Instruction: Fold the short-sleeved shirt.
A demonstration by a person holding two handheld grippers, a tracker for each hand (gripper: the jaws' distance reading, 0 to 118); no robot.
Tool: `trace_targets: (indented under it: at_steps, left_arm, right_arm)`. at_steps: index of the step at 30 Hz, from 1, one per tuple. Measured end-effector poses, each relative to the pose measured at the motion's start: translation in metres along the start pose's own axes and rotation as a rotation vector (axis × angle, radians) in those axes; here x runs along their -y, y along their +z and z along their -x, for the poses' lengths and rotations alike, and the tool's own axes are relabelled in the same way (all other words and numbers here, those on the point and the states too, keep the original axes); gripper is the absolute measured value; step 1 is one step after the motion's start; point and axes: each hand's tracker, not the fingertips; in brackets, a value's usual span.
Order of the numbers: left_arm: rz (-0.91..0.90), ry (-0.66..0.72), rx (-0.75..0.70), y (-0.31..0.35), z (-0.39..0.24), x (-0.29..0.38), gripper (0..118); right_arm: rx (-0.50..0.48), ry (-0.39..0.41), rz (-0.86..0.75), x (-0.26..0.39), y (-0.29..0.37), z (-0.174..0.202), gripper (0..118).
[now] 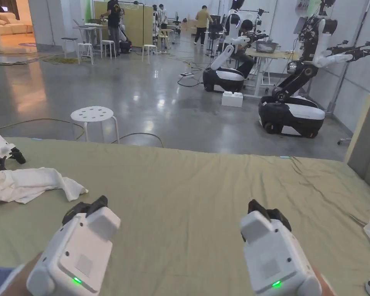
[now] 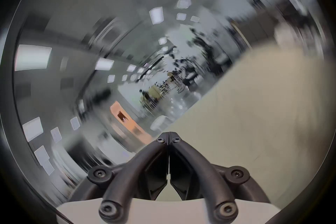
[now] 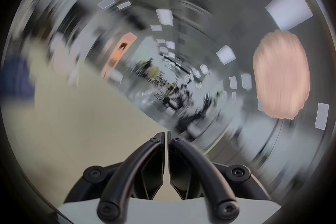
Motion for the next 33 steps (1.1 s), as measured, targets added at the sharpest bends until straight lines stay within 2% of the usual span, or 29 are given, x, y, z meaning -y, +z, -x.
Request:
trace_targets:
  at_steps: [1,2,3,5,7,8,10,12,15,17,18,20,26,33]
  left_arm:
    - [-0.006,-0.096,-0.019,0.000,-0.004,0.003,0]
    - [-0.012,-0.187,-0.026,0.008,-0.008,0.003,0]
    - [-0.011,-0.245,-0.024,0.008,-0.011,0.004,0]
    - [-0.017,-0.250,-0.018,0.008,-0.012,0.007,0]
    - [-0.017,-0.143,-0.004,0.011,-0.007,0.009,0]
    - [-0.005,-0.061,-0.008,0.011,-0.005,0.008,0]
    - [0.027,0.201,0.006,0.008,0.006,0.009,0]
    - [0.041,0.574,0.017,0.009,0.020,0.012,0]
    - [0.020,1.062,0.020,0.010,0.037,0.028,0]
    - [-0.004,1.265,-0.002,0.013,0.041,0.037,0]
    - [-0.020,1.313,-0.011,0.023,0.043,0.031,0]
    - [-0.010,1.337,-0.029,0.026,0.043,0.032,0]
    - [0.029,1.219,-0.006,0.029,0.052,0.040,0]
    - [0.266,1.154,0.069,0.034,0.078,0.098,0]
  right_arm:
    - [0.010,0.142,-0.020,-0.001,0.005,0.005,2]
    - [0.012,0.249,-0.032,0.001,0.006,0.010,2]
    - [0.002,0.267,-0.043,0.003,0.007,0.010,2]
    - [-0.009,0.216,-0.041,0.001,0.013,0.004,2]
    - [-0.006,0.122,-0.004,-0.002,0.014,0.001,2]
    - [-0.004,0.051,0.012,-0.004,0.015,-0.001,2]
    - [-0.015,-0.161,0.059,-0.001,0.008,-0.008,2]
    - [-0.028,-0.450,0.113,0.000,0.006,-0.017,2]
    - [-0.028,-0.889,0.155,0.005,0.016,-0.035,2]
    - [-0.016,-1.094,0.181,0.016,0.007,-0.031,1]
    - [0.007,-1.140,0.190,0.017,0.007,-0.031,1]
    - [0.039,-1.186,0.181,0.017,0.009,-0.031,1]
    - [0.025,-1.162,0.186,0.012,0.004,-0.025,1]
    - [-0.024,-1.123,0.198,0.002,0.000,-0.010,1]
